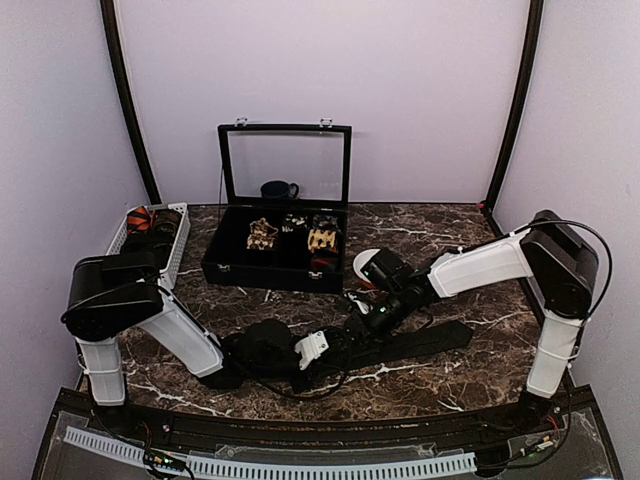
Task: Roll the ties
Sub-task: Roll the tie at the center of the board.
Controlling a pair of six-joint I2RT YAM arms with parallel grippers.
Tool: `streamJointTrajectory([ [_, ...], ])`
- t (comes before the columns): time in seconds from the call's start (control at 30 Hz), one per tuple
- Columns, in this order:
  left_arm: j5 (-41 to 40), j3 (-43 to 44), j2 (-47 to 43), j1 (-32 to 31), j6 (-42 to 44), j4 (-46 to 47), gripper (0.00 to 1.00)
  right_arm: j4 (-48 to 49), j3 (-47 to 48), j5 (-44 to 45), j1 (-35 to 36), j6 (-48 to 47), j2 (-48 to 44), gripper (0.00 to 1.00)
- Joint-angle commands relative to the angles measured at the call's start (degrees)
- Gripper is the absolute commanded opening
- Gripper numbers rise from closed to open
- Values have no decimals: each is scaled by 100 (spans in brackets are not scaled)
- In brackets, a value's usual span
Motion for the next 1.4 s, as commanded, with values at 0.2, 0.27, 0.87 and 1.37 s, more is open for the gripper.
streamJointTrajectory([
  [0.2,-123,-108,66,-45,32,-1041,30,-387,206,318,119,-89,403,3],
  [0.27,-120,-120,39,-44,-19,-1016,35,-370,101,316,102,-183,415,0],
  [0.87,497,-714,554,-45,-721,1990,69,829,-1353,290,-602,-998,756,0],
  [1.37,302,-209,1342,-45,-877,2428,53,752,-1312,453,-659,-1242,1129,0],
])
